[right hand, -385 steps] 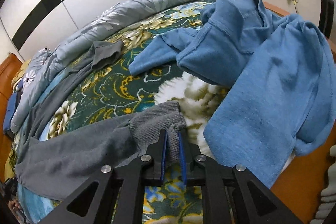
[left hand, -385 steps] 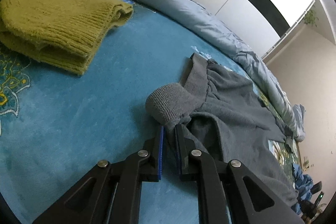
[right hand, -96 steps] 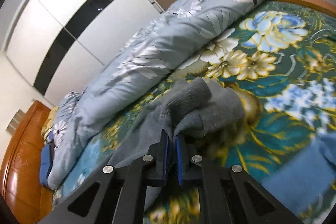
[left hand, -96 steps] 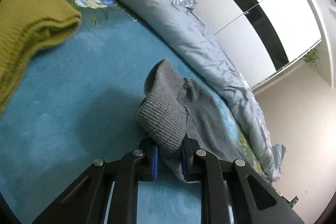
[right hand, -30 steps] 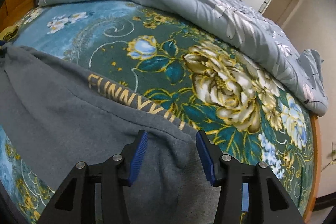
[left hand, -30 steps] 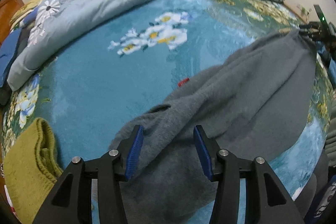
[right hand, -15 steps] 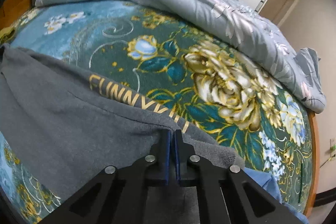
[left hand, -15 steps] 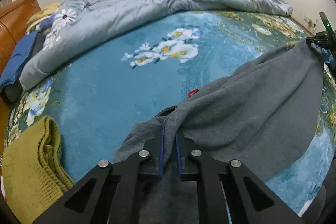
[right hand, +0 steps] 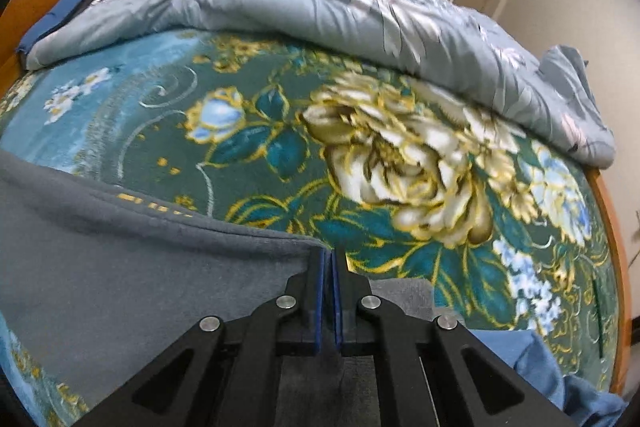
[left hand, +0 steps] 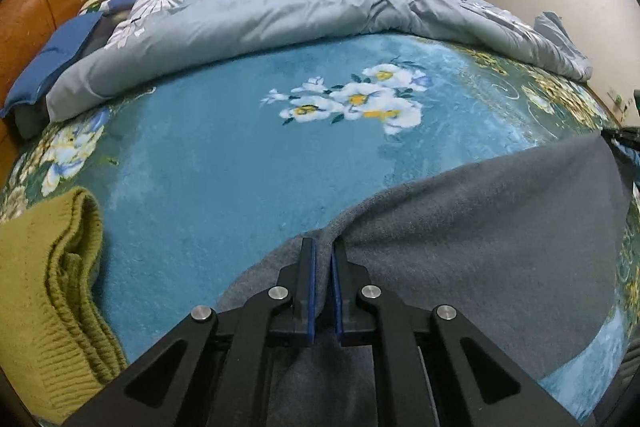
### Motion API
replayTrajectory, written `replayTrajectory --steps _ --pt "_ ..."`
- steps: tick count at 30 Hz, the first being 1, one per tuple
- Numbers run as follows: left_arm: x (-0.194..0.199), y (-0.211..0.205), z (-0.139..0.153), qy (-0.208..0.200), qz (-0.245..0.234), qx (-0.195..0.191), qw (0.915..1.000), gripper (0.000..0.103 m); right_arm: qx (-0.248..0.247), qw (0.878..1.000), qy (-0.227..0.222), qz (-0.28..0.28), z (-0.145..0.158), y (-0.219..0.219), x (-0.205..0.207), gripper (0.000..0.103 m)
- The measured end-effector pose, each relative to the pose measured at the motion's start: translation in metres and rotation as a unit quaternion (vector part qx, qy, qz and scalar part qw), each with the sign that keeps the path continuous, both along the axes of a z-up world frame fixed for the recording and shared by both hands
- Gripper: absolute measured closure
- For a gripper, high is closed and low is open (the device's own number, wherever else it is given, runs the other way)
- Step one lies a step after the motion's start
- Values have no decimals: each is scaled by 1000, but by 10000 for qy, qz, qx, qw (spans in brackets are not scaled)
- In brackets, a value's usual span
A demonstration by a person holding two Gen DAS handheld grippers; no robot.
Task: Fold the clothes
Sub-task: 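Fold the hem toward the collar and release with both grippers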
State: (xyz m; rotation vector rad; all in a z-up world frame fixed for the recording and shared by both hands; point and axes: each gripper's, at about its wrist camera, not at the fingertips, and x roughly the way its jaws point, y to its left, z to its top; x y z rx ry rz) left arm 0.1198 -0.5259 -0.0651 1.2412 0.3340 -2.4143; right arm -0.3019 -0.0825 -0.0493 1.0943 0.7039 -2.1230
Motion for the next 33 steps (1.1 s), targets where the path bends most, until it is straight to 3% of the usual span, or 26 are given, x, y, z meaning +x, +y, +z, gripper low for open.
replayTrajectory --steps 5,6,8,12,17,19,22,26,29,33 --pt "2 7 9 68 103 120 9999 90 -119 9999 35 -62 2 1 1 98" --pt "4 8 14 146 127 199 9996 80 -186 9998 89 -72 6 3 4 97" --pt "12 13 24 366 229 317 9986 64 -409 9989 172 -164 18 11 10 83" --pt "35 27 53 1051 631 405 9916 44 -1063 9930 166 -488 43 40 22 66" --pt "70 59 61 1561 1338 328 9781 41 -2147 9688 -278 -1210 51 102 49 41" --pt "81 75 53 1657 1495 398 9740 41 -2519 9539 -614 -1514 39 126 59 39" --pt "93 95 36 1845 1581 869 9661 40 -2938 9273 -1208 -1979 11 149 61 39" --pt "100 114 31 1947 1665 1119 9601 41 -3493 8963 -1505 -2280 -4 164 58 39" --pt "98 121 32 1956 1683 1142 9594 40 -3737 8884 -1401 -2267 1 162 53 39" --pt "92 125 30 1904 1729 1258 9581 40 -3704 8818 -1622 -2429 -10 155 39 39"
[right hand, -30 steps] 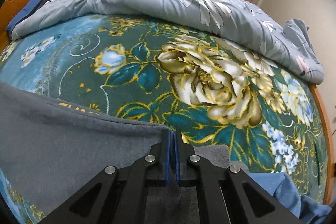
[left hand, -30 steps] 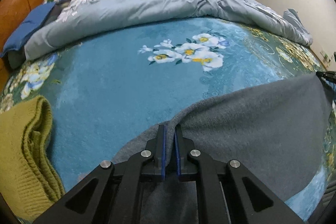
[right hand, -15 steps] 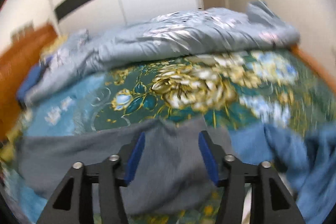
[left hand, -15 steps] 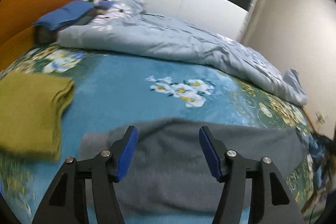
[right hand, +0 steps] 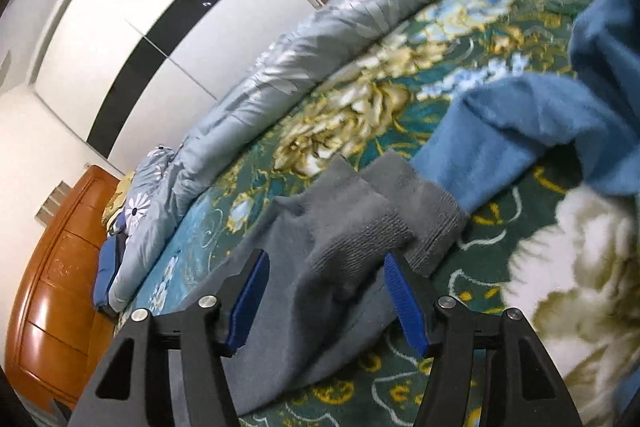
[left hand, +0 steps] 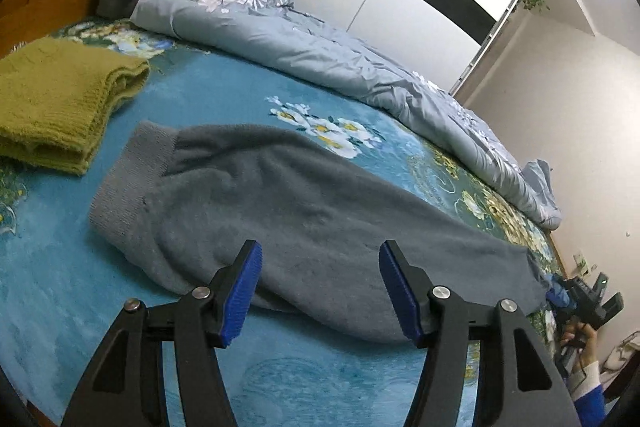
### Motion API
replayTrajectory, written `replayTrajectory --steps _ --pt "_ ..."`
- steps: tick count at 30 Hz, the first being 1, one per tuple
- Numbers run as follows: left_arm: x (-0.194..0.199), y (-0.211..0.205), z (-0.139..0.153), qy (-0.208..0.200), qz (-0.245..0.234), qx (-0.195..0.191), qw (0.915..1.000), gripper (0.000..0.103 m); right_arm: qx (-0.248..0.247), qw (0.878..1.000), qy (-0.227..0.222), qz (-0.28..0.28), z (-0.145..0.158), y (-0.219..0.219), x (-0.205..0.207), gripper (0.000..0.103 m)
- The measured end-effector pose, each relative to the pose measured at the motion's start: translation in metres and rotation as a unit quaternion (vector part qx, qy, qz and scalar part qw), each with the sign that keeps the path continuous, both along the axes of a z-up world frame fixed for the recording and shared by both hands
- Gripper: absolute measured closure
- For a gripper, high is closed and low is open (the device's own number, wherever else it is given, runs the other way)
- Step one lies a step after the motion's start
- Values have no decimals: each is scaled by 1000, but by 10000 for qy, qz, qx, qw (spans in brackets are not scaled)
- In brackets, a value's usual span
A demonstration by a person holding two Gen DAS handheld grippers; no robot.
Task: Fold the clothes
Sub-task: 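Fold the hem toward the collar and release with both grippers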
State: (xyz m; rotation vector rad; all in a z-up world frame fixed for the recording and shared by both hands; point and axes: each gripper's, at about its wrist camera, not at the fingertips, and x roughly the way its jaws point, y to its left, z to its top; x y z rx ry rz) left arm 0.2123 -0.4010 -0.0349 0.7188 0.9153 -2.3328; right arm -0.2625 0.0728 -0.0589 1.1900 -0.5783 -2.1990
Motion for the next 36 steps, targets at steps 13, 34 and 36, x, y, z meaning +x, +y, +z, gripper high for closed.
replayTrajectory --steps 13,34,36 --pt "-7 7 -9 -81 -43 176 9998 40 -135 9982 -313 -496 -14 -4 -19 78" --pt "-1 -3 -15 -139 70 334 9993 41 256 9982 2 -537 -14 37 -28 89" --pt "0 -4 -18 -112 80 411 9991 41 292 9983 106 -490 -8 38 -23 88"
